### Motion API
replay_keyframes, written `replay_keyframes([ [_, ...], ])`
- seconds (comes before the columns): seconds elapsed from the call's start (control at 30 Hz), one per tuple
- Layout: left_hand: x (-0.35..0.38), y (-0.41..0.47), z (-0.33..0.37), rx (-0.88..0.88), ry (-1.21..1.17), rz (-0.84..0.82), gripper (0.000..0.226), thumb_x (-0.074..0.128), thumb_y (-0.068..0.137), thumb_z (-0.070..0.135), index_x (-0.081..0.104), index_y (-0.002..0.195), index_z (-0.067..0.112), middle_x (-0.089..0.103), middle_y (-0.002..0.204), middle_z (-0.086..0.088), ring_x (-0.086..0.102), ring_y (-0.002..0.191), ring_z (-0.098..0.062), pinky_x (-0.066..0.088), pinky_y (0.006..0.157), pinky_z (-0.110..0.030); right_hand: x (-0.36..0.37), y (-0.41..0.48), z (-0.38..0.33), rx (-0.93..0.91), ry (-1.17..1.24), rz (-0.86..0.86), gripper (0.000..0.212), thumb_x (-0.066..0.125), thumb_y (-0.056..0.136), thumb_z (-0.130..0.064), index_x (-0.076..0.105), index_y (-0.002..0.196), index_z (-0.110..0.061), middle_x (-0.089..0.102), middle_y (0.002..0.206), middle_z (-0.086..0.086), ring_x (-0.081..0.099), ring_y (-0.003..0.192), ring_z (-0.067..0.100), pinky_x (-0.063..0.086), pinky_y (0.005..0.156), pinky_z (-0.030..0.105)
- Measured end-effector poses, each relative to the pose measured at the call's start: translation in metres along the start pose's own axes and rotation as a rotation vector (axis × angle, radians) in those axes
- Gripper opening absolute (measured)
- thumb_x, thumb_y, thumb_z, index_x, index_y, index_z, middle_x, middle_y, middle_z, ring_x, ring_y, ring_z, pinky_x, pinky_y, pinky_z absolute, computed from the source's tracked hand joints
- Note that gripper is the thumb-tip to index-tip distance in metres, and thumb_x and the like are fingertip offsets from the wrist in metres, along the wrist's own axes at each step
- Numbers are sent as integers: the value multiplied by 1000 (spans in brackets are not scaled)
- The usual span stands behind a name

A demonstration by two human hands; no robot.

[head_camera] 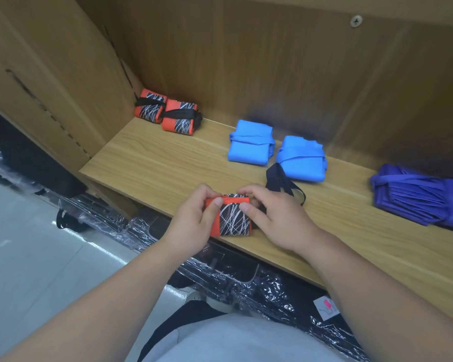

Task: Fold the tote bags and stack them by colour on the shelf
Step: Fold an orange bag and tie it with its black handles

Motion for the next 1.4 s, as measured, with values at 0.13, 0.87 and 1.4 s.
replay_keyframes([
  [0.13,1,8,1,18,71,-3,17,52,104,25,56,88,21,59,72,7,52,66,-6,44,62,-29,4,2,2,57,-5,32,35,57,99,-44,62,131,-31,66,90,-12,62,87,8,50,80,33],
  [0.87,6,33,-14,230,427,-36,42,48,91,51,69,111,19,65,104,6,51,101,-19,45,91,-45,12,27,7,120,-64,35,19,60,98,-38,66,108,-22,57,96,-16,54,81,8,47,76,35],
  [1.4,10,20,-8,63,353,41,61,54,89,61,57,136,23,62,118,6,52,111,-15,41,98,-33,2,16,0,226,-53,-163,24,61,95,-49,51,104,-29,61,99,-12,49,85,6,38,86,34],
])
Point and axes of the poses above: each hand's wrist, its own y-axis towards the middle knuckle, its own x-axis out of the palm, z = x × y, the point moved 3 cm from there along y, towards the middle knuckle
